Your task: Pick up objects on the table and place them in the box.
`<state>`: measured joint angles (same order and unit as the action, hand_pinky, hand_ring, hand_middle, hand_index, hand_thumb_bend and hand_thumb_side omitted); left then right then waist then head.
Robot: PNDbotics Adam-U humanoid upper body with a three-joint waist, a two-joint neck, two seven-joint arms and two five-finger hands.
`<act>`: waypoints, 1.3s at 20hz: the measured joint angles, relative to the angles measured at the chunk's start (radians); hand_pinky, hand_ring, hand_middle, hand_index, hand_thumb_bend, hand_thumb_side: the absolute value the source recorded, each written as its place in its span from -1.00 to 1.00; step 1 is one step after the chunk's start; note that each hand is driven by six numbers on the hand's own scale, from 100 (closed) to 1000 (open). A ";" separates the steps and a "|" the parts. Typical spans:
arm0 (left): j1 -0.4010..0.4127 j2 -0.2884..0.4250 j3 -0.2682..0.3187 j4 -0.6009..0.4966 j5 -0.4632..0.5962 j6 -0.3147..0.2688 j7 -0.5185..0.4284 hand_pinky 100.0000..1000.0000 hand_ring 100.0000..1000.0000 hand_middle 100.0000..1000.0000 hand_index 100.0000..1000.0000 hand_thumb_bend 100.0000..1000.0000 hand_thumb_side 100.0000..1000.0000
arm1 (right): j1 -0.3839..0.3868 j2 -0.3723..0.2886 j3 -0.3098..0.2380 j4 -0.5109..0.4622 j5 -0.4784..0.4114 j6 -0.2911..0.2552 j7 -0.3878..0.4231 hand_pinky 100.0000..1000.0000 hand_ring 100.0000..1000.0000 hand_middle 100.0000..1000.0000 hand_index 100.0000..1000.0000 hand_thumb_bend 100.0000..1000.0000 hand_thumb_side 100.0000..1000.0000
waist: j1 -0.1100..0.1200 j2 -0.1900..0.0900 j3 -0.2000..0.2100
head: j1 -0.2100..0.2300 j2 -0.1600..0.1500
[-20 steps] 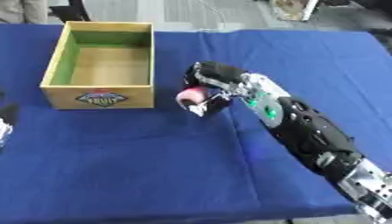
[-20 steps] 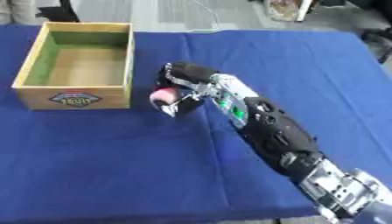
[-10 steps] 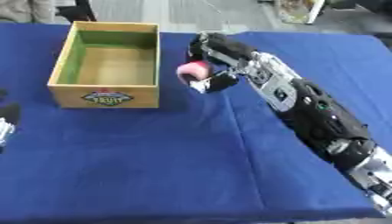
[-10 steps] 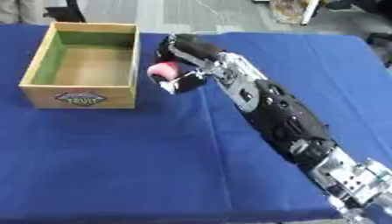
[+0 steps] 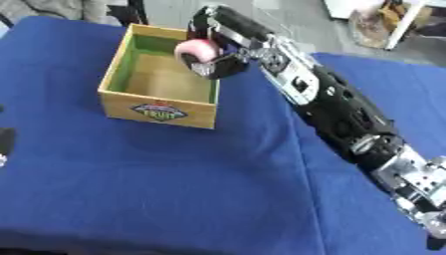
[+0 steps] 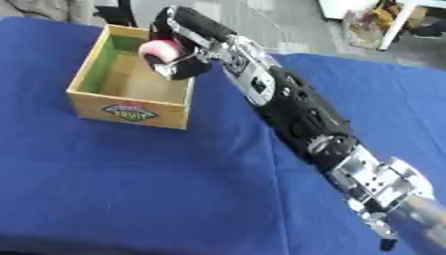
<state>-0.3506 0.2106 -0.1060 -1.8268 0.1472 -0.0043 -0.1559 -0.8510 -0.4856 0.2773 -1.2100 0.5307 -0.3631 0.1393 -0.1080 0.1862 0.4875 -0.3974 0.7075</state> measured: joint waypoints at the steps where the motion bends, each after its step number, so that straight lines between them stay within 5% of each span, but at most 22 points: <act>1: -0.006 0.000 -0.004 -0.003 0.002 0.000 -0.005 0.18 0.48 -0.02 0.31 -0.25 -1.00 | -0.007 0.006 -0.003 0.024 0.007 0.003 -0.002 -0.82 0.00 -0.31 0.02 -1.00 -0.74 | -0.003 0.002 0.014 | -0.010 -0.005; 3: -0.018 0.000 -0.012 -0.007 0.006 0.002 -0.014 0.18 0.48 -0.02 0.31 -0.25 -1.00 | -0.019 0.015 -0.012 0.075 0.025 0.006 -0.009 -0.77 0.02 -0.28 0.06 -1.00 -0.73 | -0.008 0.006 0.033 | -0.027 -0.012; 7: -0.029 -0.001 -0.025 -0.014 0.014 0.004 -0.029 0.18 0.48 -0.02 0.31 -0.24 -1.00 | -0.043 0.032 -0.027 0.177 0.085 0.007 -0.042 -0.31 0.27 -0.08 0.23 -1.00 -0.68 | -0.011 0.012 0.066 | -0.054 -0.023; 11: -0.030 -0.001 -0.030 -0.018 0.016 0.005 -0.035 0.18 0.48 -0.02 0.31 -0.24 -1.00 | -0.062 0.043 -0.018 0.233 0.155 -0.005 -0.061 0.32 0.65 0.45 0.58 -1.00 -0.43 | -0.011 0.016 0.068 | -0.068 -0.029; 12: -0.030 -0.001 -0.031 -0.018 0.016 0.005 -0.037 0.18 0.48 -0.02 0.31 -0.24 -1.00 | -0.065 0.043 -0.011 0.241 0.174 -0.006 -0.056 0.68 0.84 0.67 0.71 -1.00 -0.30 | -0.011 0.017 0.068 | -0.070 -0.030; 14: -0.030 -0.002 -0.031 -0.018 0.016 0.005 -0.037 0.18 0.48 -0.02 0.31 -0.24 -1.00 | -0.066 0.043 -0.001 0.244 0.210 -0.004 -0.035 0.85 0.94 0.78 0.77 -1.00 -0.22 | -0.012 0.017 0.067 | -0.072 -0.033; 20: -0.029 -0.008 -0.031 -0.018 0.017 0.005 -0.037 0.18 0.48 -0.02 0.31 -0.24 -1.00 | -0.063 0.052 -0.007 0.215 0.319 0.023 -0.001 0.90 1.00 0.85 0.81 -1.00 -0.27 | -0.012 0.016 0.037 | -0.071 -0.033; 26: -0.018 -0.008 -0.026 -0.015 0.017 0.006 -0.033 0.18 0.48 -0.02 0.31 -0.23 -1.00 | -0.027 0.059 -0.032 0.144 0.348 0.044 -0.055 0.91 1.00 0.83 0.83 -1.00 -0.61 | -0.009 0.008 -0.015 | -0.052 -0.031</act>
<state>-0.3685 0.2021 -0.1323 -1.8423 0.1638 0.0021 -0.1887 -0.8781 -0.4264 0.2458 -1.0657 0.8790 -0.3189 0.0844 -0.1168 0.1940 0.4727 -0.4491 0.6761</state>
